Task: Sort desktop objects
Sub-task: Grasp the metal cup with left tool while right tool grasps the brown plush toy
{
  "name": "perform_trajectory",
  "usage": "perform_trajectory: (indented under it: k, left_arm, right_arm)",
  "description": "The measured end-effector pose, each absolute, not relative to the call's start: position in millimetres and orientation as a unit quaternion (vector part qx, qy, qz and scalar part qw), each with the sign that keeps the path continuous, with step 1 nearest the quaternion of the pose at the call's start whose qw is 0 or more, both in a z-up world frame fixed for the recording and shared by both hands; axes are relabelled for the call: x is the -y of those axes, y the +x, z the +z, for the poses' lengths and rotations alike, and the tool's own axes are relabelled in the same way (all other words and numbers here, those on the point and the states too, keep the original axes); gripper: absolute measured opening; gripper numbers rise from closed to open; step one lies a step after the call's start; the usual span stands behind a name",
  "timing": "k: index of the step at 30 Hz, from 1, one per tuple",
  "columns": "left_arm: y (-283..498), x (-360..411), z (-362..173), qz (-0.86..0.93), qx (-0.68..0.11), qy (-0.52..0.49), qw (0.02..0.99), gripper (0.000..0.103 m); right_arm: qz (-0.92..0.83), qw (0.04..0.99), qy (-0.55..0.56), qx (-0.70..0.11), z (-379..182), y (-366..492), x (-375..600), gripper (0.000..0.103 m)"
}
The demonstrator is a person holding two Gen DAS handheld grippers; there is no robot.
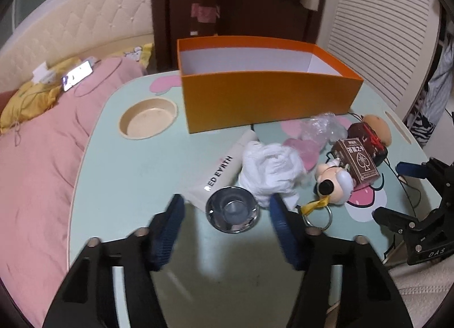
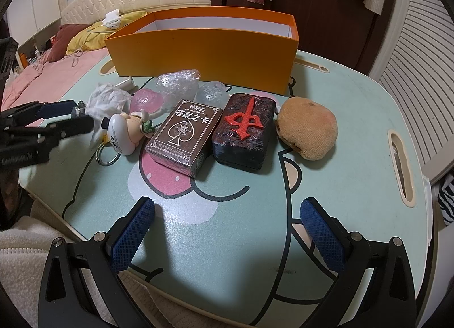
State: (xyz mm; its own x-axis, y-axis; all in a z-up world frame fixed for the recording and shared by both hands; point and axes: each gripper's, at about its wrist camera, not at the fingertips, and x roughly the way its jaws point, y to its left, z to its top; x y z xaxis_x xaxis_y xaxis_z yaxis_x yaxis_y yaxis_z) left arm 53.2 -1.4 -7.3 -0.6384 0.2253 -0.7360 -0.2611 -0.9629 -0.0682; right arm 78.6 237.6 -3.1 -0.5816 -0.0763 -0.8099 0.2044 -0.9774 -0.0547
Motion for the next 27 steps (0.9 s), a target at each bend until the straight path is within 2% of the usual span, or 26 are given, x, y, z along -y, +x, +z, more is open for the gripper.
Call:
perform_trajectory:
  k: [5,7,14,17,22,24,26,27]
  left_arm:
    - [51.3,0.3,-13.3,0.905,-0.03,-0.401,0.139,0.05]
    - [52.9,0.7,-12.8,0.906,-0.026,-0.395,0.148,0.035]
    - [72.9,11.9,-3.3,0.916,0.011,-0.367,0.16,0.036]
    - [78.6,12.3,-1.4,0.921,0.011,-0.356,0.155,0.036]
    - [77.5,7.4,-3.6,0.921,0.01,-0.358,0.156,0.036]
    - [77.5,5.1,-4.6,0.92,0.006,-0.359,0.159,0.036]
    - [78.2,2.8,-4.9,0.919,0.001,-0.359,0.16,0.036]
    - [78.6,2.1,-4.8,0.92,-0.001,-0.359,0.16,0.036]
  right_arm:
    - [-0.886,0.08,0.45,-0.071,-3.0,78.3,-238.3,0.103]
    - [-0.886,0.08,0.45,-0.071,-2.9,78.1,-238.3,0.103]
    - [-0.887,0.078,0.451,-0.058,-1.6,79.1,-241.9,0.103]
    - [-0.898,0.088,0.43,-0.016,7.6,81.4,-255.7,0.103]
    - [-0.927,0.051,0.365,0.066,32.6,83.3,-298.7,0.103]
    - [-0.932,0.037,0.345,0.109,38.7,79.8,-320.3,0.097]
    - [-0.926,0.027,0.35,0.141,37.9,70.5,-337.1,0.082]
    - [-0.922,0.023,0.358,0.146,35.8,64.4,-341.0,0.08]
